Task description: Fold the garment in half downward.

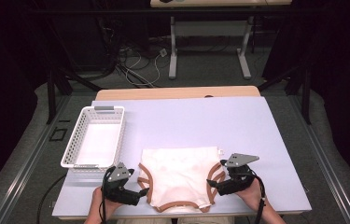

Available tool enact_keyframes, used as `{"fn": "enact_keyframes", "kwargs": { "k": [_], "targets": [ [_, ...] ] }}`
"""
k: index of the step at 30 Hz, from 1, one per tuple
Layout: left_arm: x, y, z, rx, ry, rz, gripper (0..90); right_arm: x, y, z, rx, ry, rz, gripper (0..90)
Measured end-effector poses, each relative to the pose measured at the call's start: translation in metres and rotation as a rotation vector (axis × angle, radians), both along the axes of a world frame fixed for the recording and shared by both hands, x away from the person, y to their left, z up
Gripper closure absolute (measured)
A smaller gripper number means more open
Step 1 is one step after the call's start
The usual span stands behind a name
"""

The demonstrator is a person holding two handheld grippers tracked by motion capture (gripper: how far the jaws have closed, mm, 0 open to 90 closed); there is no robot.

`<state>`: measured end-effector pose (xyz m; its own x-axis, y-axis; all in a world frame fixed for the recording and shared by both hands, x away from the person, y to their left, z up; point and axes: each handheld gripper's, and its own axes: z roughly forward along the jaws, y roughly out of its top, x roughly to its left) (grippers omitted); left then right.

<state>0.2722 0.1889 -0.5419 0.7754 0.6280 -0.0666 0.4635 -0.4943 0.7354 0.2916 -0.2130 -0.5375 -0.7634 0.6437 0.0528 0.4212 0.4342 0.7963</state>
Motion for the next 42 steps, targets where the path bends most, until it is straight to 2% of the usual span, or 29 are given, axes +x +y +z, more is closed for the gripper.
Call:
{"fn": "enact_keyframes", "kwargs": {
  "k": [12, 15, 25, 32, 42],
  "targets": [
    [0.005, 0.004, -0.002, 0.001, 0.015, 0.029, 7.4, 0.025, 0.005, 0.003, 0.024, -0.031, -0.032, 9.7],
    [0.006, 0.005, -0.003, 0.003, 0.007, 0.039, 6.4, 0.031, 0.006, 0.004, 0.013, -0.035, -0.050, 10.5],
    [0.009, 0.005, -0.005, 0.016, 0.021, 0.054, 4.4, 0.055, 0.005, 0.002, 0.010, -0.015, -0.090, 10.6],
    [0.009, 0.004, -0.006, 0.017, 0.018, 0.060, 3.4, 0.064, 0.003, -0.002, -0.010, 0.009, -0.105, 10.7],
    [0.009, 0.004, -0.007, 0.024, 0.036, 0.056, 3.2, 0.074, -0.001, -0.007, -0.031, 0.014, -0.135, 12.1]
  ]
}}
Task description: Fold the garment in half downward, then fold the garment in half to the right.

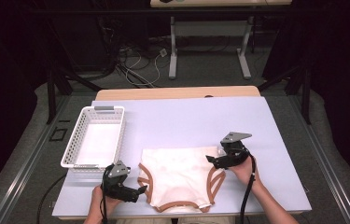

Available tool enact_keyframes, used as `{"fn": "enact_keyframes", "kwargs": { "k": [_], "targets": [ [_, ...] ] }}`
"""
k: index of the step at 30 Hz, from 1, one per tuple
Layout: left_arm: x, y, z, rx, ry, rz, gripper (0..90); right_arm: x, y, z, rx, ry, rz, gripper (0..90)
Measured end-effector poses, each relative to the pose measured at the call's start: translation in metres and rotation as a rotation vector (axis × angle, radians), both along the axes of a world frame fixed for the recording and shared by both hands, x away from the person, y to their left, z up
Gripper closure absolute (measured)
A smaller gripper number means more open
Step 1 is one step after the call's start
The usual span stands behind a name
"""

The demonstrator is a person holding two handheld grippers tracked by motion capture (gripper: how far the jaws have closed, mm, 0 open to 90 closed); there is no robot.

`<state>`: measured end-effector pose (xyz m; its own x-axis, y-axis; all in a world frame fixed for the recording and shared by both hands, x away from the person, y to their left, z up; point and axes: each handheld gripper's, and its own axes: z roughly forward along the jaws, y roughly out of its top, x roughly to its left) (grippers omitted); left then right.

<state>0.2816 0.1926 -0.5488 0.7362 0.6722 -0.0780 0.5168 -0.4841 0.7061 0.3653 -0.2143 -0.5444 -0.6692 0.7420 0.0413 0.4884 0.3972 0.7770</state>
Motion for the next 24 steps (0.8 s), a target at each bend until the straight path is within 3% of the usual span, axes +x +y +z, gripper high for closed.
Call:
{"fn": "enact_keyframes", "kwargs": {
  "k": [10, 14, 24],
  "targets": [
    [0.004, -0.004, -0.005, -0.010, 0.001, 0.025, 2.3, 0.009, -0.002, -0.005, -0.013, 0.026, -0.013, 16.4],
    [0.008, -0.004, -0.007, -0.033, 0.027, 0.051, 4.8, 0.015, -0.004, -0.008, 0.002, 0.055, -0.027, 20.1],
    [0.010, -0.004, -0.009, 0.005, 0.021, 0.076, 20.0, 0.020, 0.000, -0.012, -0.035, 0.066, -0.026, 40.8]
  ]
}}
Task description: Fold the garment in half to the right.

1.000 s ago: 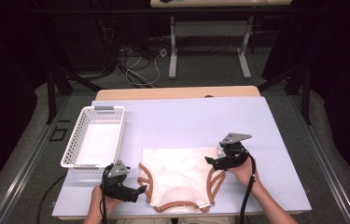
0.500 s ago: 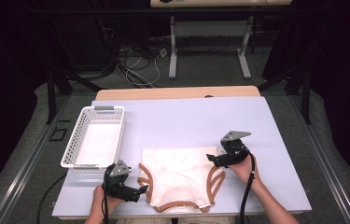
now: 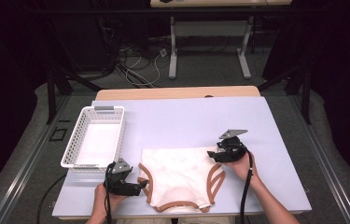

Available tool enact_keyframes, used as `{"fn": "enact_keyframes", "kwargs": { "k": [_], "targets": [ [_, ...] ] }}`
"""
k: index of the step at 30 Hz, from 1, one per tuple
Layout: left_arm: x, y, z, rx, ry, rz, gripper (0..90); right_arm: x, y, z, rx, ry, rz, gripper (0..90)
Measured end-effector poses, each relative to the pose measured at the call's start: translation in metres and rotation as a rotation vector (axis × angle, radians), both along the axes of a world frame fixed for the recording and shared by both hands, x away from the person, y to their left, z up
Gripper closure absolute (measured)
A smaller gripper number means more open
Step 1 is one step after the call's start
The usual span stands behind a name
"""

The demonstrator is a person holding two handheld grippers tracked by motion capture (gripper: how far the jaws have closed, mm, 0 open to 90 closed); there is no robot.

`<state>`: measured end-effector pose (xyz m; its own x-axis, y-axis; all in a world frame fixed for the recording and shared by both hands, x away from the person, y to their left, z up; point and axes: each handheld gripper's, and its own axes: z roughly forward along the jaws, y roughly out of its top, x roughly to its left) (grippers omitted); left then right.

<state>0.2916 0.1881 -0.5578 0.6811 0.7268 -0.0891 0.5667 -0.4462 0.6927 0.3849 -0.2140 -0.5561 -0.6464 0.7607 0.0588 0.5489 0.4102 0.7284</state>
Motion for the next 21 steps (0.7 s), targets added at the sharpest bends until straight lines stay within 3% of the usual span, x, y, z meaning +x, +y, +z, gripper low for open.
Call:
{"fn": "enact_keyframes", "kwargs": {
  "k": [8, 11, 21],
  "targets": [
    [0.0002, 0.0030, -0.0009, 0.002, 0.004, 0.024, 35.6, 0.0026, -0.0035, -0.0015, 0.021, 0.011, -0.033, 52.7],
    [0.0000, 0.0020, -0.0020, -0.009, 0.018, 0.009, 40.1, 0.0037, -0.0035, -0.0027, 0.014, 0.013, -0.034, 55.0],
    [-0.0034, 0.0007, -0.0020, 0.012, -0.004, -0.006, 61.8, 0.0030, -0.0025, -0.0037, 0.005, 0.010, -0.030, 64.9]
  ]
}}
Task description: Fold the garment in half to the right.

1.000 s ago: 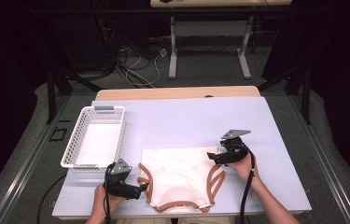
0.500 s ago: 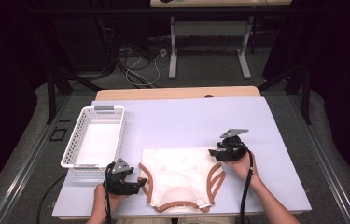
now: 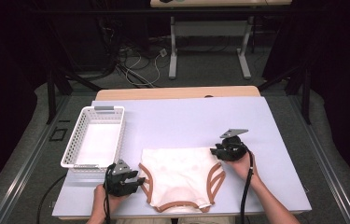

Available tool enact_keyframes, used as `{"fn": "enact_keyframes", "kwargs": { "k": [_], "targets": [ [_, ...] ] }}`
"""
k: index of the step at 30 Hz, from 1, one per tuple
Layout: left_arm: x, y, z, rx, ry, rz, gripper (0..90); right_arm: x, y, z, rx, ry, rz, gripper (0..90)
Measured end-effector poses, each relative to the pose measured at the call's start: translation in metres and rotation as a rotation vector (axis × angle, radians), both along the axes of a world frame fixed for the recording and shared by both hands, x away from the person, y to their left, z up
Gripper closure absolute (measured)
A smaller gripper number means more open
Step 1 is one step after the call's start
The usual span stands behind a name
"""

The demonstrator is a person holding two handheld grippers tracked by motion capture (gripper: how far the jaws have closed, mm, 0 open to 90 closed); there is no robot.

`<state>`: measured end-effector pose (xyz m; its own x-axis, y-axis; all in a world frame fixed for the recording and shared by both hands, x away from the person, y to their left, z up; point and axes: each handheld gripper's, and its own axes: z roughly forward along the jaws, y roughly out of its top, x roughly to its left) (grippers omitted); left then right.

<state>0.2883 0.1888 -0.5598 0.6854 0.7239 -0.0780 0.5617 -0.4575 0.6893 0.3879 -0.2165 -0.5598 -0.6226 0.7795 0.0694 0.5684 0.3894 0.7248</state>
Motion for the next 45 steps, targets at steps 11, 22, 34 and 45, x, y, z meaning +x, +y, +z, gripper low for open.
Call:
{"fn": "enact_keyframes", "kwargs": {
  "k": [11, 22, 34, 45],
  "targets": [
    [-0.002, -0.003, 0.000, -0.001, 0.005, -0.028, 79.8, -0.001, -0.001, -0.001, 0.016, 0.015, 0.018, 79.7],
    [0.000, 0.001, -0.002, -0.052, 0.031, -0.025, 86.9, -0.006, 0.004, 0.000, -0.018, -0.032, 0.031, 87.1],
    [0.004, -0.007, -0.003, -0.056, 0.014, -0.048, 87.0, -0.008, 0.004, 0.004, -0.058, -0.067, 0.016, 88.8],
    [0.013, -0.016, -0.004, -0.058, 0.004, -0.056, 87.0, -0.005, -0.002, 0.006, -0.084, -0.115, -0.032, 88.9]
  ]
}}
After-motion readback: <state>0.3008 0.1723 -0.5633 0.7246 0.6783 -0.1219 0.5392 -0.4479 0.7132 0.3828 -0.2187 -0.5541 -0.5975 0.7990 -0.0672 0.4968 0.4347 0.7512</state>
